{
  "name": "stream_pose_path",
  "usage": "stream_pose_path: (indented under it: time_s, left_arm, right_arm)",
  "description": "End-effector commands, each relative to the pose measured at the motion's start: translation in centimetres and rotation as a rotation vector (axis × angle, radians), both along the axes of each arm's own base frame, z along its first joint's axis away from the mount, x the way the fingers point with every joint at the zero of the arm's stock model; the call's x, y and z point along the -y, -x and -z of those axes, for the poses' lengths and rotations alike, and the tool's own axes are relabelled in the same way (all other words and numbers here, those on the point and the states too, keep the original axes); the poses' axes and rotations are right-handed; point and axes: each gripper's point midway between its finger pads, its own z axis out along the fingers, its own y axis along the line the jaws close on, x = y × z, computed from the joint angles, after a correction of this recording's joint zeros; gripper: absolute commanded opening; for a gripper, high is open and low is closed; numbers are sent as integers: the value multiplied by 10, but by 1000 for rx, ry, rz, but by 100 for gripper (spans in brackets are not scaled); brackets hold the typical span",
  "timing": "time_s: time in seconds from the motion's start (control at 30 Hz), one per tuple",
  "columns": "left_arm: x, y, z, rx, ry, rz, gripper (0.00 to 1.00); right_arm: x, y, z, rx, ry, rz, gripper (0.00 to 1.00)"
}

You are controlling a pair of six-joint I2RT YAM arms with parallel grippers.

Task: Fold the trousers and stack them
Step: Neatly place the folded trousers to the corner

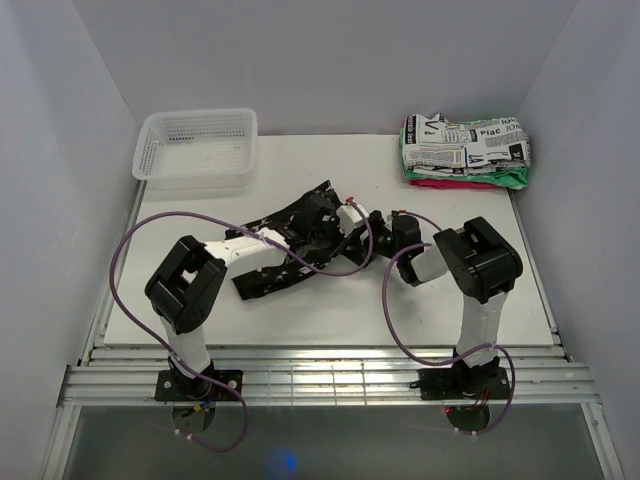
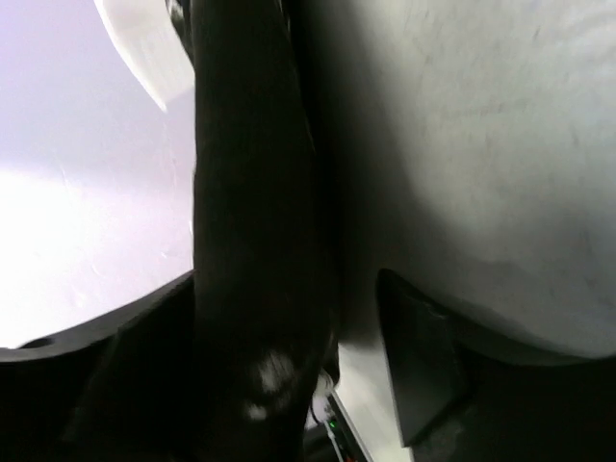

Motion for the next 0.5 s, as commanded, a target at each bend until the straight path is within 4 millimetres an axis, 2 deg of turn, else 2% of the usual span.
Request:
stream_pose_path:
  time_s: [0.0, 0.07, 0.1, 0.13, 0.17, 0.27, 0.3, 0.33, 0.37, 0.4, 0.43, 0.47]
  left_arm:
    - [20, -9, -37, 32, 122, 6, 0]
    - [20, -9, -36, 25, 118, 4, 0]
    - [21, -8, -37, 22, 121, 6, 0]
    - [21, -6, -36, 10, 117, 13, 1]
    - [22, -4, -40, 11, 121, 20, 13]
    - [13, 6, -43, -12, 93, 40, 37]
    - [6, 8, -59, 3, 109, 42, 49]
    - [-4, 13, -62, -20, 102, 44, 54]
    - [-13, 22, -62, -55, 121, 52, 59]
    - [-31, 15, -70, -67, 145, 15, 64]
    - [-45, 20, -85, -74, 169, 2, 65]
    - [-52, 24, -92, -90, 190, 1, 68]
  right_arm:
    - [-7, -16, 3, 9, 13, 29, 72]
    - [-9, -16, 4, 15, 12, 18, 62]
    - [-10, -15, 1, 26, 5, 14, 49]
    - [-10, -16, -1, 44, 10, 10, 41]
    - [-9, -16, -3, 60, 15, 9, 26]
    - [-7, -19, -17, 146, 36, -20, 9]
    - [-2, -24, -22, 180, 46, -27, 8]
    - [-4, -26, -37, 232, 40, -63, 8]
    - [-1, -29, -44, 293, 61, -87, 8]
    - [5, -35, -51, 332, 66, -100, 8]
    - [1, -40, -69, 401, 54, -151, 8]
    - [3, -45, -77, 435, 69, -171, 8]
